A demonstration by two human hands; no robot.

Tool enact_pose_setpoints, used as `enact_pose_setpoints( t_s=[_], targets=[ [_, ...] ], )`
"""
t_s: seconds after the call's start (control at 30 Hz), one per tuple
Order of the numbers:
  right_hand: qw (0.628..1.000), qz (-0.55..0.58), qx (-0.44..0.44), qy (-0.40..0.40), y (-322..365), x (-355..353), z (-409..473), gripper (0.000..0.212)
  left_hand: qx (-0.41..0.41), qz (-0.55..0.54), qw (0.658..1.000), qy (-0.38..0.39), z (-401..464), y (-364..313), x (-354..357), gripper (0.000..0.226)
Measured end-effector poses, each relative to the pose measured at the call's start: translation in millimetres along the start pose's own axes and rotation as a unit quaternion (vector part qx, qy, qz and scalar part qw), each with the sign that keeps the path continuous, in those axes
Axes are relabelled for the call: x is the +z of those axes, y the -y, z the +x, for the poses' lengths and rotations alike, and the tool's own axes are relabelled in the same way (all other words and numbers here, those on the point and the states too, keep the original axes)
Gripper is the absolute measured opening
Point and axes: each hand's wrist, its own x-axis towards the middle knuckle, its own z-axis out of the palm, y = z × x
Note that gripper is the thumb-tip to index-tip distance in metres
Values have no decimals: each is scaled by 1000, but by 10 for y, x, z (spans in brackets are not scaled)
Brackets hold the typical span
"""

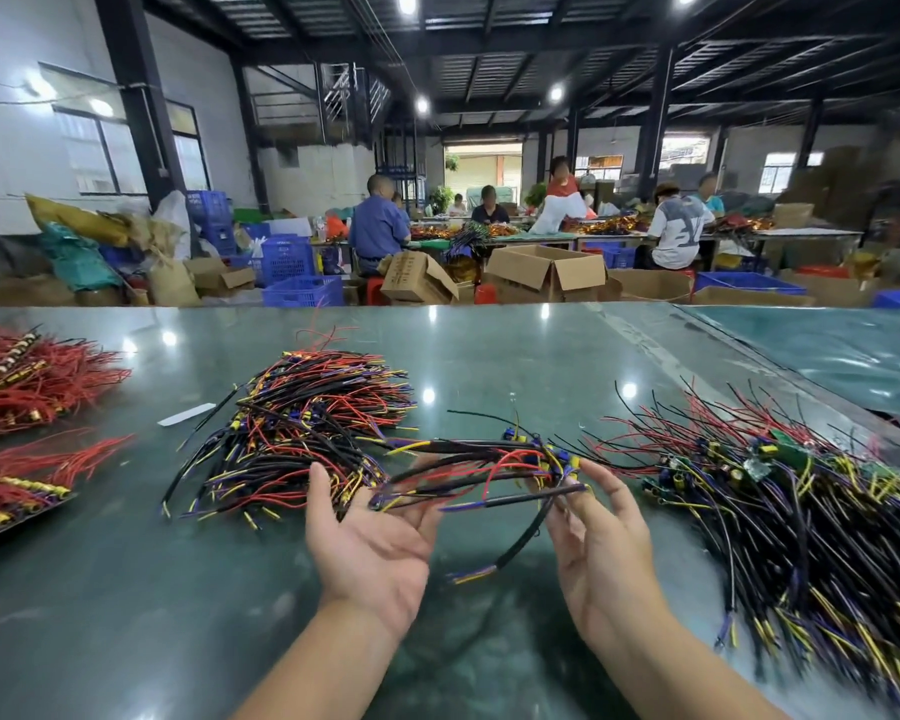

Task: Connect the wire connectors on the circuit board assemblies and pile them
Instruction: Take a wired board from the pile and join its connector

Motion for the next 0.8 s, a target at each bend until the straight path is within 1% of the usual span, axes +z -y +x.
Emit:
enact_pose_setpoints(
  t_s=[0.1, 0.17, 0.2, 0.23, 0.27, 0.3, 0.33, 0.37, 0.4, 0.43, 0.47, 0.53, 0.57, 0.67, 0.73, 0.8],
  targets=[
    [1000, 2, -14, -1, 8, 6, -12, 20, -44, -41, 998, 25, -38, -7, -37, 66],
    [1000, 14, -20, -13, 5, 7, -8, 22, -47, -60, 997, 21, -36, -18, -21, 50],
    [999, 18, -20, -18, 9, 5, -2, 22, -34, -39, 998, 19, -16, -14, -10, 37],
    [999, 19, -19, -17, 14, 6, 1, 21, -22, 14, 999, 19, -17, 9, 17, 26],
    [1000, 16, -18, -10, 18, 6, -3, 21, -17, 95, 995, 19, 3, 61, 21, 25],
    [1000, 9, -19, 3, 19, 11, -13, 21, -19, 179, 983, 28, -18, 126, 36, 28],
    [1000, -3, -21, 16, 15, 17, -28, 20, -22, 242, 968, 52, -26, 197, 25, 27],
    [999, -23, -25, 28, 4, 29, -46, 20, -36, 280, 956, 74, -70, 250, 56, 21],
    [998, -46, -29, 39, -15, 42, -66, 20, -56, 295, 948, 108, -89, 274, 70, 23],
    [996, -68, -31, 51, -33, 54, -87, 20, -77, 289, 944, 138, -104, 274, 81, 29],
    [994, -81, -30, 64, -54, 64, -103, 21, -89, 275, 943, 164, -107, 269, 65, 29],
    [993, -76, -20, 84, -75, 76, -123, 21, -92, 264, 942, 184, -115, 244, 42, 23],
    [994, -65, -11, 90, -76, 81, -129, 21, -85, 273, 940, 186, -119, 229, 34, 25],
    [994, -34, 26, 97, -48, 73, -124, 19, -29, 325, 925, 195, -118, 217, -7, 48],
    [992, -31, 45, 110, -21, 62, -119, 15, 17, 383, 900, 206, -121, 198, -23, 62],
    [990, -53, 42, 125, -5, 63, -115, 14, 64, 423, 875, 224, -117, 193, -40, 59]
  ],
)
